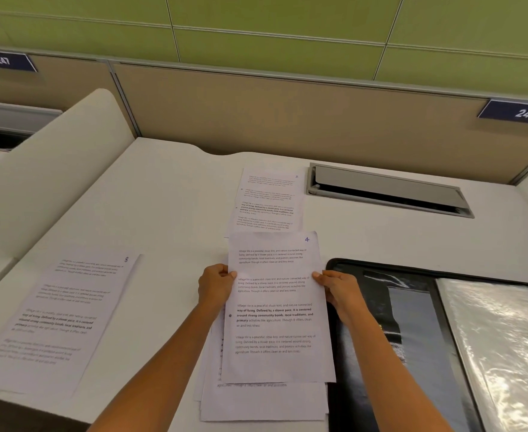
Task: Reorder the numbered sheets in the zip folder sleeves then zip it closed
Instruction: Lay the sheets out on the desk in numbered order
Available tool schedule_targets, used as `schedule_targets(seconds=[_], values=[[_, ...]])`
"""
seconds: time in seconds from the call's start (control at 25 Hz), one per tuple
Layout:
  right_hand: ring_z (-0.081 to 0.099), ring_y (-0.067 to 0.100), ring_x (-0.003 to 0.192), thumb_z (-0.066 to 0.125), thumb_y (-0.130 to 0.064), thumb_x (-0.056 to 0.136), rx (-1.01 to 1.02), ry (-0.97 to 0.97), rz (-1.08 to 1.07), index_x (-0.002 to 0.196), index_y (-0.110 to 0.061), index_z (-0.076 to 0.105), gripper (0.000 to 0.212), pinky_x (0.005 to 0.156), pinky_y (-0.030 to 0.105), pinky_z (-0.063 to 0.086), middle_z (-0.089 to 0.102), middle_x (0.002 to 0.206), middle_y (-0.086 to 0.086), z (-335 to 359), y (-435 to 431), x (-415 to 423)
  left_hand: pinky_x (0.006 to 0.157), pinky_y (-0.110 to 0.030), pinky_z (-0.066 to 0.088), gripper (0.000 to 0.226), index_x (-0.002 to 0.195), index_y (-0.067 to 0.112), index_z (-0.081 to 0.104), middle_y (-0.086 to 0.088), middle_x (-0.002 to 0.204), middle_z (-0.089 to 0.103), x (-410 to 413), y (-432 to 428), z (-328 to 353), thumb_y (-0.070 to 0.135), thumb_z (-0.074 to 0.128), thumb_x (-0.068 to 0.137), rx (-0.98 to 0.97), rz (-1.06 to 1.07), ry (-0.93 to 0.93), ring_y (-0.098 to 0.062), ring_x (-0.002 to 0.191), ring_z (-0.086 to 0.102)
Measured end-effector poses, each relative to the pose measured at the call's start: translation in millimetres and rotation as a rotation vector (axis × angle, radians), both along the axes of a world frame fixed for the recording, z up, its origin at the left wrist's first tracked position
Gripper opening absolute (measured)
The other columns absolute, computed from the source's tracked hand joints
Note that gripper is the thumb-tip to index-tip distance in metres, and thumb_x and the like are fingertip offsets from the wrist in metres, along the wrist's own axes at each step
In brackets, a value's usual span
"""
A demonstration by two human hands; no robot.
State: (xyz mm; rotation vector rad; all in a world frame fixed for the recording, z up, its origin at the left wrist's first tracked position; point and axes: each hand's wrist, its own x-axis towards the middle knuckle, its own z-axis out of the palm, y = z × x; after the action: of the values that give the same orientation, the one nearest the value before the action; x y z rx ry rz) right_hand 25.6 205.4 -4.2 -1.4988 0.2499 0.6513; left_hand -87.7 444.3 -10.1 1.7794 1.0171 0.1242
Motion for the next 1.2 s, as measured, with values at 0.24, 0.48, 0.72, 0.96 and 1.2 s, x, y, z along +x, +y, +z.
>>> schedule_targets(seconds=[0.24, 0.48, 0.72, 0.96, 1.2], values=[[0.071, 0.028, 0.088, 0.068, -0.006, 0.088, -0.038, -0.008, 0.043, 0.102, -0.002, 0.068, 0.015, 0.078, 0.039, 0.059, 0.073, 0.098, 0.014, 0, -5, -1, 0.092, -0.043, 0.052, 0.013, 0.102, 0.012, 0.069, -0.007, 0.100, 0.071, 4, 1, -1, 0.017, 0.062, 0.092, -0.007, 0.035, 0.005, -0.026, 0.093, 0.065], [0.071, 0.031, 0.090, 0.069, -0.004, 0.086, -0.049, 0.000, 0.041, 0.106, 0.003, 0.067, 0.021, 0.083, 0.042, 0.058, 0.072, 0.099, 0.018, 1, -4, -1, 0.089, -0.044, 0.054, 0.015, 0.102, 0.011, 0.071, -0.005, 0.097, 0.072, 3, 5, 2, 0.018, 0.063, 0.091, -0.031, 0.070, -0.035, -0.025, 0.091, 0.067], [0.070, 0.031, 0.091, 0.067, -0.004, 0.088, -0.058, -0.043, -0.005, 0.093, -0.004, 0.069, 0.005, 0.084, 0.042, 0.057, 0.072, 0.096, 0.016, 11, 13, -1, 0.082, -0.045, 0.058, 0.007, 0.083, 0.021, 0.068, -0.004, 0.087, 0.073, 6, 22, 4, 0.023, 0.067, 0.089, -0.126, 0.060, -0.096, -0.025, 0.083, 0.069], [0.069, 0.028, 0.084, 0.066, -0.002, 0.088, -0.040, -0.045, -0.113, 0.098, 0.000, 0.070, 0.011, 0.075, 0.035, 0.057, 0.072, 0.091, 0.014, 18, 53, 4, 0.075, -0.042, 0.060, 0.011, 0.096, 0.011, 0.070, -0.009, 0.093, 0.073, 9, 63, 11, 0.019, 0.069, 0.088, -0.218, 0.005, -0.128, -0.026, 0.083, 0.071], [0.070, 0.029, 0.086, 0.067, -0.002, 0.087, 0.006, -0.021, -0.167, 0.097, -0.002, 0.070, 0.011, 0.071, 0.034, 0.057, 0.073, 0.093, 0.014, 23, 120, 3, 0.066, -0.033, 0.059, 0.017, 0.102, 0.006, 0.070, -0.008, 0.093, 0.073, 11, 135, 19, 0.015, 0.071, 0.087, -0.255, -0.020, -0.147, -0.022, 0.082, 0.071]])
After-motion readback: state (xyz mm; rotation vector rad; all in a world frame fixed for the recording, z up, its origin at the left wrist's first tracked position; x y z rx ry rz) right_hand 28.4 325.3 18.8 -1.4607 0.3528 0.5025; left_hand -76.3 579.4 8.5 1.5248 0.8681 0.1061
